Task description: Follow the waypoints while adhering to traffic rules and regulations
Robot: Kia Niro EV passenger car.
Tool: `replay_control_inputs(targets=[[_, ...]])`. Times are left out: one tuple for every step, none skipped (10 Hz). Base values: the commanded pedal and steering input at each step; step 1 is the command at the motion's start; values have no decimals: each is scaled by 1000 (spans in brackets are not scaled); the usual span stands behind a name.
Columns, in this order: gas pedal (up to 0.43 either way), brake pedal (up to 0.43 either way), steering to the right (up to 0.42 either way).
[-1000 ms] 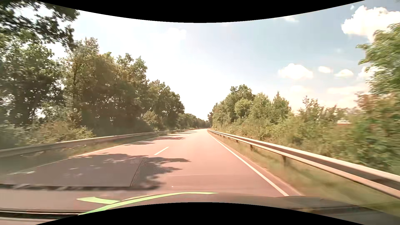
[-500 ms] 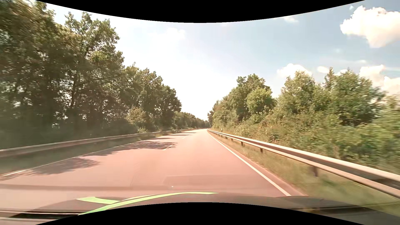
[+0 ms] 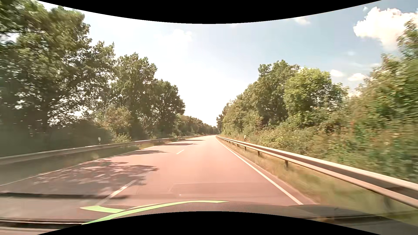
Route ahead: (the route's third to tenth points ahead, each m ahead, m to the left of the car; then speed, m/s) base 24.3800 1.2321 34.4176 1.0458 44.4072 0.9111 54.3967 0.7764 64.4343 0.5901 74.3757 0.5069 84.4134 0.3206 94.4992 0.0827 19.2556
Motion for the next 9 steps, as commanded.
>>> replay_control_inputs(targets=[[197,0,2],[197,0,2],[197,0,2],[197,0,1],[197,0,1],[197,0,0],[197,0,1],[197,0,0],[197,0,0]])
